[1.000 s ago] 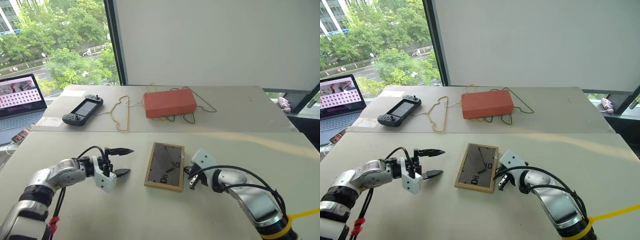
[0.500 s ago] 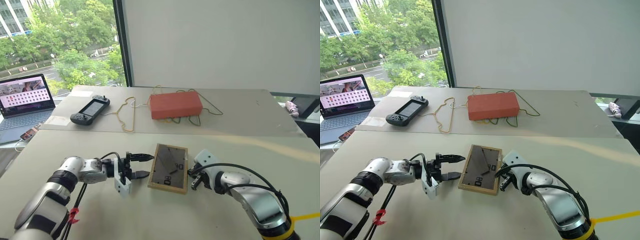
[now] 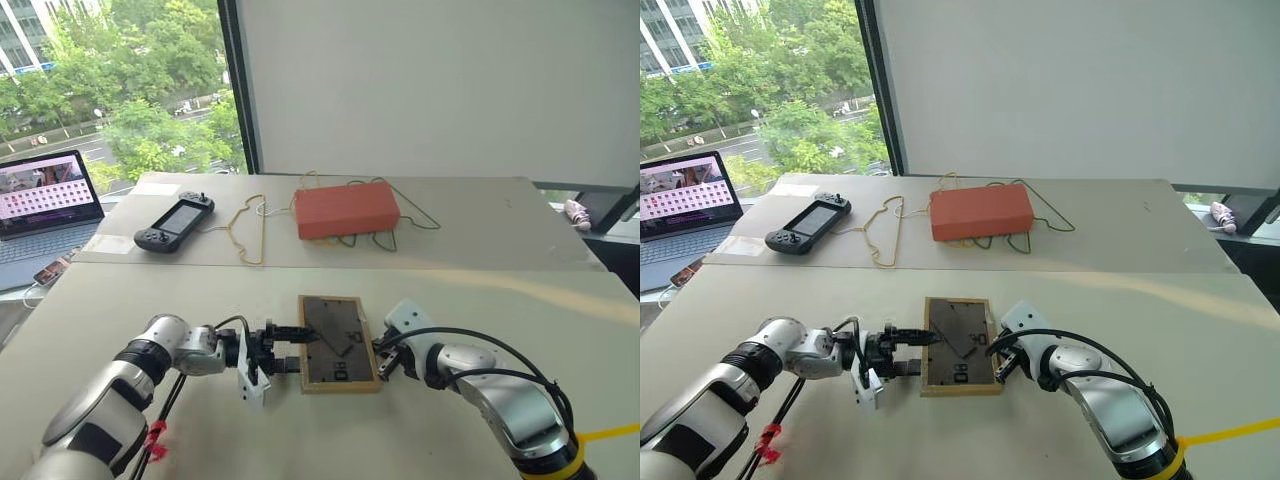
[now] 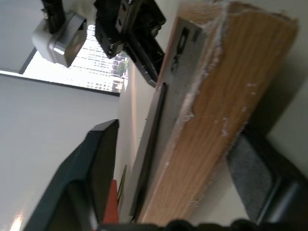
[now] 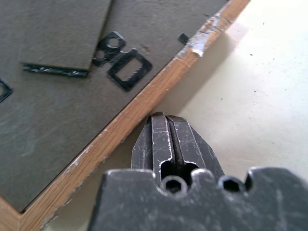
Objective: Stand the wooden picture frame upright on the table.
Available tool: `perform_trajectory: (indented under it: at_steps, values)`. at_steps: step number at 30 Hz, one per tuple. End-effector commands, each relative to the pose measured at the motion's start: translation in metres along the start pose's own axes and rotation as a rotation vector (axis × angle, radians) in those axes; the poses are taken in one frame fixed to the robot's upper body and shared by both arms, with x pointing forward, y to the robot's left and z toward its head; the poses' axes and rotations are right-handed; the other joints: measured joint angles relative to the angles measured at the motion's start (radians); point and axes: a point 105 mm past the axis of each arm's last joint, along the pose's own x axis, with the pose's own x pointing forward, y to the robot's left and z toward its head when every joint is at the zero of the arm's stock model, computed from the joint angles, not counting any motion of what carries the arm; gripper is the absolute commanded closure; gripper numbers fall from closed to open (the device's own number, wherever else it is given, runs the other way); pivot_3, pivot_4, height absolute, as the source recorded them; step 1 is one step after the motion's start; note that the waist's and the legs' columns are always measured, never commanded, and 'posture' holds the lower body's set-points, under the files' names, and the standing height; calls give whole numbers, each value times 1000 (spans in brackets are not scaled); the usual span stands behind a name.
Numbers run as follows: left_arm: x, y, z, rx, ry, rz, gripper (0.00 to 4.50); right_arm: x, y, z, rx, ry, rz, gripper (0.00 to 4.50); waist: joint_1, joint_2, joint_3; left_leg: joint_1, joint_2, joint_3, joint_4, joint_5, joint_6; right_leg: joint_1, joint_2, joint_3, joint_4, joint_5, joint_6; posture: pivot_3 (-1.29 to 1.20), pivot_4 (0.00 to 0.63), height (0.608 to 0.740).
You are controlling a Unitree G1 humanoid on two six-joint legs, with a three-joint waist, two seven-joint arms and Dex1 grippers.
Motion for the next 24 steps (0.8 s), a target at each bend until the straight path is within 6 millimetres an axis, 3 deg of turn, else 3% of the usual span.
perform_trajectory:
  at_steps: [1, 3, 7, 14, 16, 18, 21, 24]
  values:
    - [-7, -22, 11, -38, -28, -95, 2586, 0, 1, -2, 2, 9, 6, 4500, -1, 0, 0, 0, 0, 0, 0, 0, 0, 0, 0, 0, 0, 0, 0, 0, 150, 740]
    - [-9, -25, 10, -37, -17, -102, 3235, 1, 1, -1, 5, 7, 6, 4500, -1, 0, 0, 1, 0, 0, 0, 0, 0, 0, 0, 0, 0, 0, 0, 0, 150, 740]
    - [-7, -26, 11, -32, -14, -98, 3366, 0, 2, 2, 5, -7, 17, 4500, -1, 0, 0, 1, 0, 0, 0, 0, 0, 0, 0, 0, 0, 0, 0, 0, 150, 740]
    - [-5, -25, 10, -31, -2, -78, 3366, -40, -59, 17, -45, -16, -80, 4500, 0, 0, 0, 0, 0, 1, 0, 0, 0, 0, 0, 0, 0, 0, 0, 0, 150, 740]
    - [-5, -27, 9, -22, 3, -83, 3366, -44, -66, 49, -39, -106, -10, 4029, -4, 1, 0, 1, 0, 1, 0, 0, 0, 0, 0, 0, 0, 0, 0, 0, 150, 740]
    - [-5, -27, 9, -20, 5, -84, 3366, -40, -56, 75, -15, -172, 124, 3584, -13, 2, 0, 3, 0, 1, 0, 0, 0, 1, 0, 1, 1, 0, 0, 0, 150, 740]
    - [-3, -27, 10, -21, 0, -77, 3366, -28, -30, 103, 56, -224, 343, 2455, -9, 3, 0, 4, 0, 1, 0, 0, 0, 2, 0, 0, 2, 0, 0, 0, 150, 740]
    - [-1, -27, 10, -20, -1, -73, 3366, -16, -15, 117, 151, -194, 508, 1439, -3, 3, 0, 3, 0, 1, 0, 0, 0, 2, 0, 0, 3, 0, 0, 0, 150, 740]
